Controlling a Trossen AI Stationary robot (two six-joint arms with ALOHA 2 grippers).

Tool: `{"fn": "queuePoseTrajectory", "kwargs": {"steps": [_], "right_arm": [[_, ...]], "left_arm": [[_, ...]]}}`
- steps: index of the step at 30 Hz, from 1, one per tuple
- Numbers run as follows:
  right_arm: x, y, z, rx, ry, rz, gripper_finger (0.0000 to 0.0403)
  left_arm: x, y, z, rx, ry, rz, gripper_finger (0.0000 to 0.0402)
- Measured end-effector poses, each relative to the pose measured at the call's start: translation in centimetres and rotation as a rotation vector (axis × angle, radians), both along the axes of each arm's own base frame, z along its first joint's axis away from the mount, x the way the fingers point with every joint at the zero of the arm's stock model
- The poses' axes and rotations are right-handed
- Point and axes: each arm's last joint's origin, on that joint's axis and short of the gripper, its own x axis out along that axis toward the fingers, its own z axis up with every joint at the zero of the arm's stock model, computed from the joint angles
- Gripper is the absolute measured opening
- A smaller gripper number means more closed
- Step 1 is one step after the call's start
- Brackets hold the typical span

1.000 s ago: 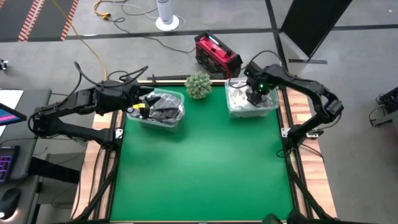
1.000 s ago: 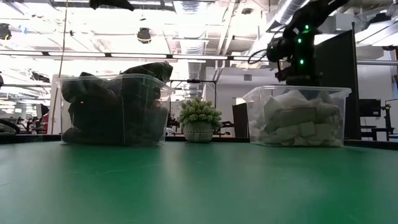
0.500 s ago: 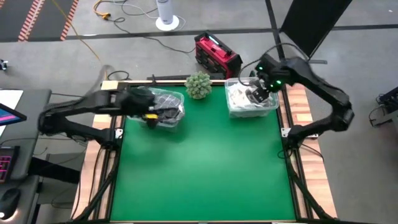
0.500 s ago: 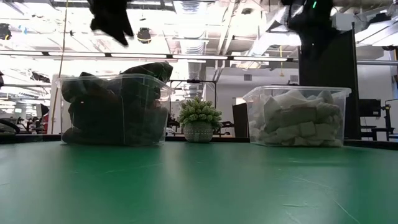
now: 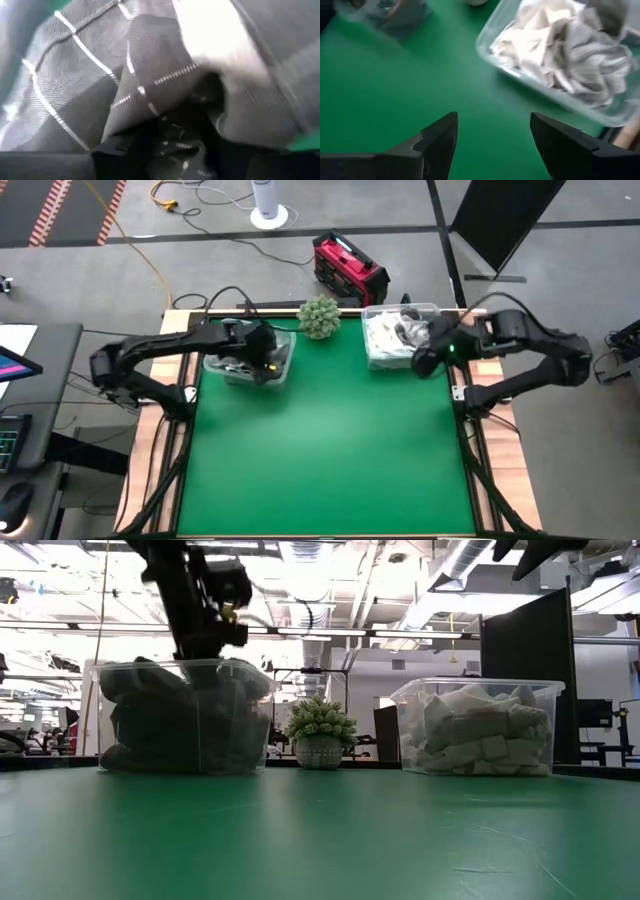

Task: Sort towels by color in basket
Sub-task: Adjust the black towel

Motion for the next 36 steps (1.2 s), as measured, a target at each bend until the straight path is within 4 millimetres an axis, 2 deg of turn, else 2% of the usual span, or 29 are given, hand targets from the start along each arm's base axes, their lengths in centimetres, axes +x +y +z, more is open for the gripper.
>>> {"fn": "queuePoseTrajectory", "kwargs": {"steps": [4, 7, 13, 16, 21, 28, 36], "right_arm": [[1.0, 1.8, -0.5, 0.0, 0.013, 0.031, 0.029], [1.8, 2.6, -0.9, -0.012, 0.04, 0.061, 0.029], [2.8, 2.7, -1.5, -0.046, 0.089, 0.083, 0.029], [2.6, 2.4, -1.4, -0.059, 0.087, 0.064, 0.029], [1.9, 1.7, -1.0, -0.078, 0.074, 0.052, 0.029], [2.0, 0.8, -0.9, -0.105, 0.086, 0.055, 0.029], [2.6, 0.1, -0.7, -0.126, 0.042, 0.054, 0.029]], "left_arm": [[0.0, 2.0, -2.3, -0.097, 0.005, -0.013, 0.016], [-0.1, 2.9, -2.8, -0.096, 0.025, -0.025, 0.0151], [-0.7, 5.8, -4.0, -0.073, 0.029, 0.106, 0.0139], [-1.1, 6.3, -4.5, -0.088, 0.058, 0.138, 0.0138], [-1.6, 6.1, -3.0, -0.058, 0.063, 0.168, 0.0137], [-2.6, 5.5, 1.3, -0.063, -0.079, 0.376, 0.0137], [-3.1, 5.1, 1.8, -0.06, -0.069, 0.402, 0.0137]]}}
